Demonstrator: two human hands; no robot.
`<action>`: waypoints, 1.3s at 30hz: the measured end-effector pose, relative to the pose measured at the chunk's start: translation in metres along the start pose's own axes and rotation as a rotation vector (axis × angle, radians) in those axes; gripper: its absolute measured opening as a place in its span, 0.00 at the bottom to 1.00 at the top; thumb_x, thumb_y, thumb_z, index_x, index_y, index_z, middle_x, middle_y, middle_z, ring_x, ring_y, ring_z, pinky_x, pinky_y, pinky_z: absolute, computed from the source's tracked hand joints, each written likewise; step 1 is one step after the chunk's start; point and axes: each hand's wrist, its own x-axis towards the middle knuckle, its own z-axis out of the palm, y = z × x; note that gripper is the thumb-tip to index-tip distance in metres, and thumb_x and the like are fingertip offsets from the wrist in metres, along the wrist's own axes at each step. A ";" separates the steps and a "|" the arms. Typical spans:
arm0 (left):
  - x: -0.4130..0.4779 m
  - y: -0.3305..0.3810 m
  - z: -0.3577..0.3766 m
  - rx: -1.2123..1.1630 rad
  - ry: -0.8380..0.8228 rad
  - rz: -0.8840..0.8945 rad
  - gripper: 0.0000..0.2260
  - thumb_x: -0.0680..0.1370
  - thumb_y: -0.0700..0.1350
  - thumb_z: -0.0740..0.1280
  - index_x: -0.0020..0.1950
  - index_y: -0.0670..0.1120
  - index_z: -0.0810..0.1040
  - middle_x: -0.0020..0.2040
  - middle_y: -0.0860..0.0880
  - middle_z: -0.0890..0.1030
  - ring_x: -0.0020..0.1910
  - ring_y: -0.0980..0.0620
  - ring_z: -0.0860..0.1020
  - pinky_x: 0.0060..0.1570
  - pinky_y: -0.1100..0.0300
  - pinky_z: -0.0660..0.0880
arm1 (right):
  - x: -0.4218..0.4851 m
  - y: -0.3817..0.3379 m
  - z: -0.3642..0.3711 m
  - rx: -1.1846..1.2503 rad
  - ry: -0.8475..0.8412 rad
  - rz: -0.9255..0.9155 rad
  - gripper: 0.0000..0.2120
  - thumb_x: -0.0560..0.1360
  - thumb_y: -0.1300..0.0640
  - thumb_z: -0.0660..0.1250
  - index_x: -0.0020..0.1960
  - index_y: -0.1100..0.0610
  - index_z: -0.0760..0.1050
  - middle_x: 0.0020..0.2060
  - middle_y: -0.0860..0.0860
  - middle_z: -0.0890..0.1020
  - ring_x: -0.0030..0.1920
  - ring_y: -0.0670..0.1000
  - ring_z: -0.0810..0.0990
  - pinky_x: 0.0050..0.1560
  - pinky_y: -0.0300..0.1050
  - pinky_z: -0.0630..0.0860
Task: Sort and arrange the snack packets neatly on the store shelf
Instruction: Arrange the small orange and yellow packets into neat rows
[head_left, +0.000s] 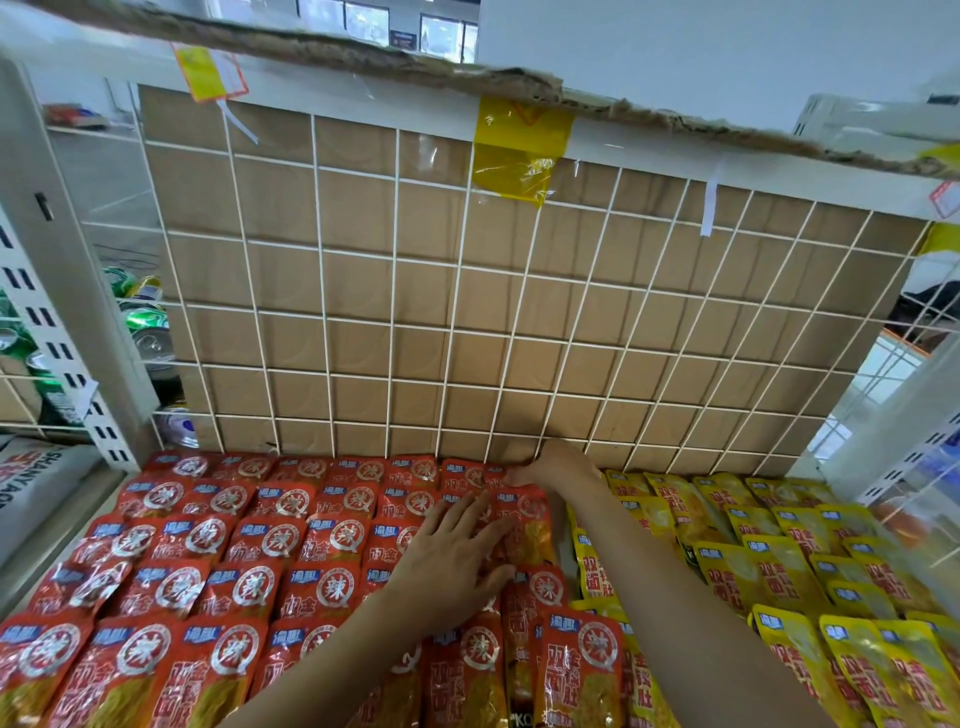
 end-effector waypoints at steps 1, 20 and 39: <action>0.000 0.000 0.000 0.002 -0.002 0.001 0.37 0.68 0.67 0.35 0.76 0.58 0.48 0.78 0.51 0.43 0.76 0.51 0.41 0.69 0.55 0.34 | 0.001 0.000 0.000 0.013 -0.005 0.003 0.32 0.64 0.41 0.74 0.61 0.58 0.74 0.61 0.54 0.77 0.60 0.56 0.76 0.57 0.47 0.74; 0.000 0.000 0.002 0.001 -0.003 0.007 0.33 0.72 0.66 0.38 0.76 0.58 0.50 0.77 0.54 0.45 0.76 0.51 0.41 0.71 0.52 0.36 | 0.009 0.013 0.010 -0.027 0.091 -0.095 0.32 0.61 0.39 0.74 0.61 0.52 0.75 0.59 0.52 0.79 0.59 0.56 0.77 0.54 0.47 0.73; 0.001 0.001 0.003 0.003 0.017 0.017 0.34 0.71 0.66 0.37 0.76 0.56 0.52 0.78 0.52 0.46 0.76 0.51 0.43 0.71 0.53 0.36 | -0.024 0.029 -0.005 -0.148 -0.001 -0.251 0.12 0.73 0.51 0.69 0.47 0.60 0.80 0.49 0.56 0.82 0.52 0.56 0.79 0.43 0.43 0.71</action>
